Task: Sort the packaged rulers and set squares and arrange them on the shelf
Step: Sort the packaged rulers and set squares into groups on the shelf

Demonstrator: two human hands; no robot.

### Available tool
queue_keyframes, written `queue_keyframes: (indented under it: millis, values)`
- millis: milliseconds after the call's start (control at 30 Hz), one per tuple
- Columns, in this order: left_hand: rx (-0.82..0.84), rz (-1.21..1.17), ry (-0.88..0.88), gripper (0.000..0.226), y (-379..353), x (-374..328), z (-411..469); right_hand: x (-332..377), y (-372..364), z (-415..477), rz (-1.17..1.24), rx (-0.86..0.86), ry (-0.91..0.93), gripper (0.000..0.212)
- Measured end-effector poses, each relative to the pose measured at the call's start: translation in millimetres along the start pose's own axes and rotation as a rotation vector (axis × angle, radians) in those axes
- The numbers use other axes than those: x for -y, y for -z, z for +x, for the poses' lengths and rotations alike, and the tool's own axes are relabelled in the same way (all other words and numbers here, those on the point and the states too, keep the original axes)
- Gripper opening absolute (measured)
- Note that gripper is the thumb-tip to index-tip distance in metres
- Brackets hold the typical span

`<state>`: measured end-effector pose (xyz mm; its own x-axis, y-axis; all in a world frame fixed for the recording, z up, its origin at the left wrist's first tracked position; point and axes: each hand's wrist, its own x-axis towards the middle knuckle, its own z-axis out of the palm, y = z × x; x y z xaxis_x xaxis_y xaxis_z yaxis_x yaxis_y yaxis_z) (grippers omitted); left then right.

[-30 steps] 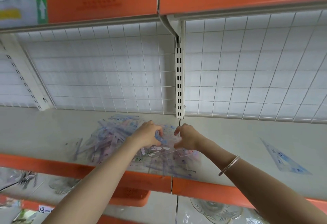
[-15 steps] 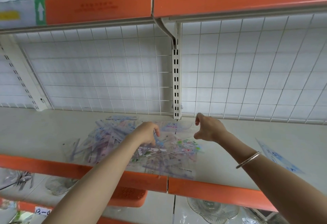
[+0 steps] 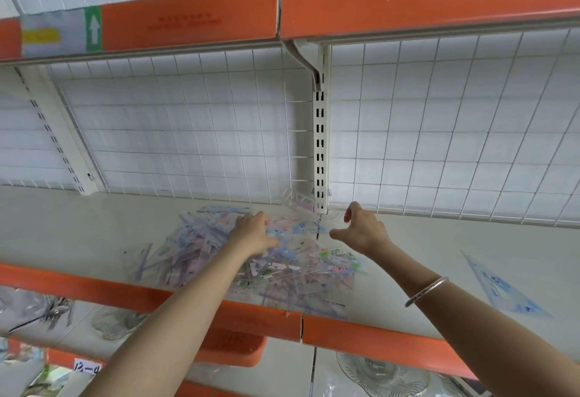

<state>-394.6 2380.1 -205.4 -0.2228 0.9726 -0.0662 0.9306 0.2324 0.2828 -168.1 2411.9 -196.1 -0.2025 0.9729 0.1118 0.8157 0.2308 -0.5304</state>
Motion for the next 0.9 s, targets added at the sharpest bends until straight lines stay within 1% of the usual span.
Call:
queue_keyframes:
  millis: [133,167,300,400,500,600,700,767,867,900]
  values:
    - [-0.022,0.159,0.028,0.042,3.8,15.7,1.9,11.4,-12.3,0.7,0.014,0.018,0.037,0.04]
    - [-0.018,0.213,0.017,0.042,5.7,20.6,1.3,14.4,-15.0,0.9,0.013,0.021,0.049,0.039]
    - [0.065,0.401,-0.038,0.062,12.8,37.8,-2.0,27.3,-24.9,2.6,-0.006,0.037,0.097,0.04]
    - [0.111,0.435,-0.078,0.067,14.2,45.0,-1.0,36.3,-31.5,4.2,-0.019,0.031,0.101,0.043]
    - [0.079,0.459,-0.159,0.065,15.0,44.9,-0.4,43.2,-37.4,5.0,-0.016,0.026,0.102,0.043]
    - [0.01,0.525,-0.275,0.055,14.3,42.1,1.5,46.9,-42.5,6.3,-0.02,0.014,0.098,0.043]
    - [-0.01,0.6,-0.341,0.048,14.9,41.7,5.9,48.3,-45.6,7.4,-0.05,0.007,0.091,0.042]
    - [-0.01,0.641,-0.387,0.047,17.3,41.7,7.5,48.6,-46.9,7.9,-0.062,0.008,0.082,0.042]
    - [-0.02,0.671,-0.484,0.052,23.4,42.5,7.1,49.8,-49.3,9.7,-0.07,0.01,0.053,0.042]
    - [-0.032,0.671,-0.516,0.05,25.9,43.0,5.8,50.2,-50.3,10.2,-0.072,0.011,0.045,0.042]
